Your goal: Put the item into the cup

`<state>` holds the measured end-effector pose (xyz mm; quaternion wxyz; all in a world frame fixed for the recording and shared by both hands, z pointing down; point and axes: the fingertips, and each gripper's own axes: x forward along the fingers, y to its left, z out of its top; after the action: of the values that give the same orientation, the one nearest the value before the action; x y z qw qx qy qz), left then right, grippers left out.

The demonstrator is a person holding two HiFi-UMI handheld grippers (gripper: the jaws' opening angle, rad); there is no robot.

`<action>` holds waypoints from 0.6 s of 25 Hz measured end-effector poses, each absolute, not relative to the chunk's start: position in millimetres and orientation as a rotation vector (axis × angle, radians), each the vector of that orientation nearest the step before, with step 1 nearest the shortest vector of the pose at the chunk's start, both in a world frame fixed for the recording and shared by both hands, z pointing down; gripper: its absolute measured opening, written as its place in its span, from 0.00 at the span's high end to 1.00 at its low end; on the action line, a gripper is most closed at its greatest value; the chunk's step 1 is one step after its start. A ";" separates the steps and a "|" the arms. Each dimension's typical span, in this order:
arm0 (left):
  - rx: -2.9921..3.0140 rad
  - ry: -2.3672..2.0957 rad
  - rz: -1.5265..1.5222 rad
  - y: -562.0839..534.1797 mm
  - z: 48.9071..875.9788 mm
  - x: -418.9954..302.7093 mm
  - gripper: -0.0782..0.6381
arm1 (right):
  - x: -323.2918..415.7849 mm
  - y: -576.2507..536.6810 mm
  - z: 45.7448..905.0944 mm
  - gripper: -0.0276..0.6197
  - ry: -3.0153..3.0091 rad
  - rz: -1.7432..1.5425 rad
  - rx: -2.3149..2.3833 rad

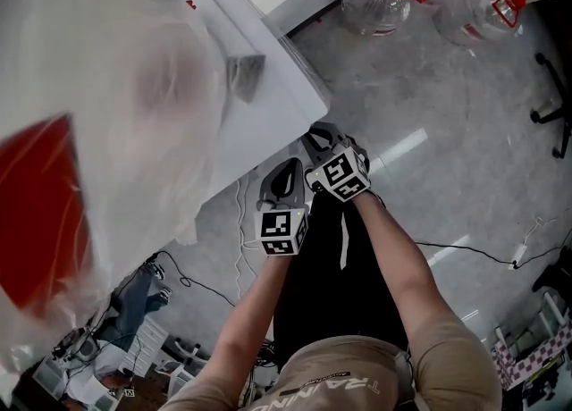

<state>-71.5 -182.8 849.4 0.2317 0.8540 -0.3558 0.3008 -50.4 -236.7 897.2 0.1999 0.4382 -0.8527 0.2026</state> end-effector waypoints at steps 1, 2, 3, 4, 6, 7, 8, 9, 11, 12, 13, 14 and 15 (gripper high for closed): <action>2.343 -0.979 0.829 -183.0 850.0 -72.1 0.88 | -50.6 -237.3 899.8 0.94 -2.380 0.572 1.223; 2.340 -0.978 0.833 -182.9 851.1 -72.8 0.88 | -50.8 -237.8 902.4 0.94 -2.376 0.577 1.222; 2.338 -0.975 0.836 -182.7 852.6 -73.6 0.88 | -51.0 -238.1 905.1 0.94 -2.371 0.580 1.222; 2.336 -0.972 0.839 -182.3 854.4 -74.2 0.88 | -51.2 -238.3 908.0 0.94 -2.366 0.583 1.221; 2.334 -0.969 0.839 -182.0 857.9 -75.8 0.88 | -51.9 -238.7 913.8 0.94 -2.359 0.586 1.217; 2.332 -0.970 0.839 -182.0 859.2 -76.8 0.88 | -52.2 -238.9 915.6 0.94 -2.355 0.584 1.217; 2.331 -0.970 0.838 -182.0 860.3 -77.5 0.88 | -52.1 -239.0 916.3 0.94 -2.352 0.581 1.219; 2.330 -0.970 0.839 -181.9 861.1 -77.8 0.88 | -51.6 -239.1 916.2 0.94 -2.351 0.576 1.224; 2.329 -0.969 0.839 -181.1 861.8 -77.5 0.88 | -49.9 -238.3 915.1 0.94 -2.349 0.563 1.231; 2.329 -0.968 0.840 -180.4 861.6 -77.4 0.88 | -49.3 -237.2 914.9 0.94 -2.347 0.557 1.233; 2.331 -0.967 0.840 -179.8 860.7 -77.4 0.88 | -48.8 -236.0 914.5 0.94 -2.344 0.552 1.235; 2.334 -0.966 0.840 -179.4 859.3 -77.4 0.88 | -48.2 -235.1 913.4 0.94 -2.342 0.547 1.239; 2.336 -0.965 0.841 -179.4 857.5 -77.3 0.88 | -47.5 -234.7 911.3 0.94 -2.341 0.541 1.245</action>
<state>-77.3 -179.4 857.5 0.2366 0.8521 -0.3519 0.3068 -47.5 -234.7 911.3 0.2158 0.4492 -0.8447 0.1951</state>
